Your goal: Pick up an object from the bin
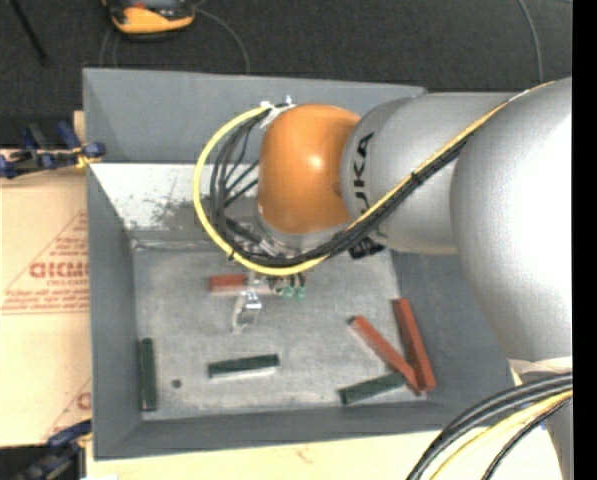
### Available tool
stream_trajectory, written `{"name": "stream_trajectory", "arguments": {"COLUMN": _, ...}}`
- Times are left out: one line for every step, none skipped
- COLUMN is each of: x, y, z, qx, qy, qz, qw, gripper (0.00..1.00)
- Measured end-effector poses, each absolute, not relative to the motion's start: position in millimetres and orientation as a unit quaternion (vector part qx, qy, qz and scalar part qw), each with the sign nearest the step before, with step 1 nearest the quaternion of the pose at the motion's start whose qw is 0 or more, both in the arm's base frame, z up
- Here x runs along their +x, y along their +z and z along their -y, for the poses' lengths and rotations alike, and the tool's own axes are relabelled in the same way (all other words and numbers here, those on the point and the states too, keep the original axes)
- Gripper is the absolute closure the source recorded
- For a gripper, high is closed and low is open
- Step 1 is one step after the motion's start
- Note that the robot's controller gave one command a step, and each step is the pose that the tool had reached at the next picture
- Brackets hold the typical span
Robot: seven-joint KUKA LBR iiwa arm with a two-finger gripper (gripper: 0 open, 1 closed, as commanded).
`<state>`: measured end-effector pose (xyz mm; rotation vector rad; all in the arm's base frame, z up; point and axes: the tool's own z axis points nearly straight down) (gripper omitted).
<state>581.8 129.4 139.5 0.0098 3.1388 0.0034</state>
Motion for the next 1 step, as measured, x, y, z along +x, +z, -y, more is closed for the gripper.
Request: {"name": "stream_trajectory", "arguments": {"x": 581.8, "y": 139.5, "z": -129.4, "qx": 0.003, "qy": 0.001, "qz": -1.000, "qw": 0.001, "gripper": 0.00}}
